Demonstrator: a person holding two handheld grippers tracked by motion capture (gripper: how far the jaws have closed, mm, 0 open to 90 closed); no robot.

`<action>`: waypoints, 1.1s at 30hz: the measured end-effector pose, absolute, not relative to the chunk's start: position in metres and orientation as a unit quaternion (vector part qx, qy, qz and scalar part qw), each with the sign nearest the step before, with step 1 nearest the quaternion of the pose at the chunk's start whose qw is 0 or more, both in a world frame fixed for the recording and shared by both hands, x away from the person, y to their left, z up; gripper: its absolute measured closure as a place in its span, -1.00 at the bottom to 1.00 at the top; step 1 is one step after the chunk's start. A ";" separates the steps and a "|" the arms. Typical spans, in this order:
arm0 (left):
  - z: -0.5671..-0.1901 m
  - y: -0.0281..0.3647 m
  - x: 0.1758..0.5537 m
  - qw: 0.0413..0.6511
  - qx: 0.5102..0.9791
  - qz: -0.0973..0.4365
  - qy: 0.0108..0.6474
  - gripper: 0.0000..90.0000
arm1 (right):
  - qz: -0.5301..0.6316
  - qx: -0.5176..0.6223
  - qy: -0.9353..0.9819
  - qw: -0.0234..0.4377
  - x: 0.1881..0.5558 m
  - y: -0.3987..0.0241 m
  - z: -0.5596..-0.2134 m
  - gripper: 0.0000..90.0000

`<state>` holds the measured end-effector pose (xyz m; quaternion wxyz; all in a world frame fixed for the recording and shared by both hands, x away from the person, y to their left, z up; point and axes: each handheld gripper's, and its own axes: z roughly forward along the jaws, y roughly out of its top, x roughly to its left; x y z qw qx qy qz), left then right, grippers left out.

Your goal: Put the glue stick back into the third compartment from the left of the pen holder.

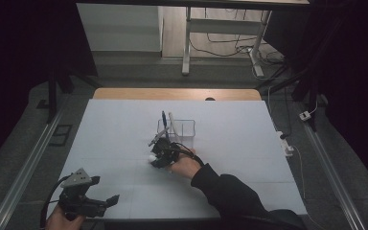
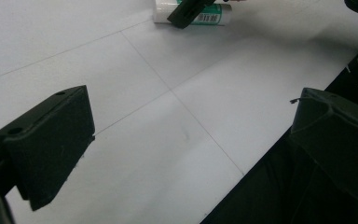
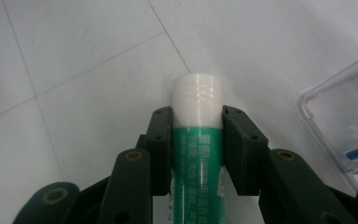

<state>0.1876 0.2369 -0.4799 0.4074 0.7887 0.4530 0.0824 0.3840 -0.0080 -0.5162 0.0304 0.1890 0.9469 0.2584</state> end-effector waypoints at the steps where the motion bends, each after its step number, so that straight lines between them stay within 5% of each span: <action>1: -0.480 0.237 0.188 0.407 0.789 0.083 0.453 -1.00 | 0.257 0.188 0.947 0.030 0.384 -0.008 -0.516 0.44; 33: -0.480 0.237 0.187 0.406 0.788 0.083 0.455 -1.00 | 0.307 0.164 0.936 0.050 0.375 -0.018 -0.496 0.46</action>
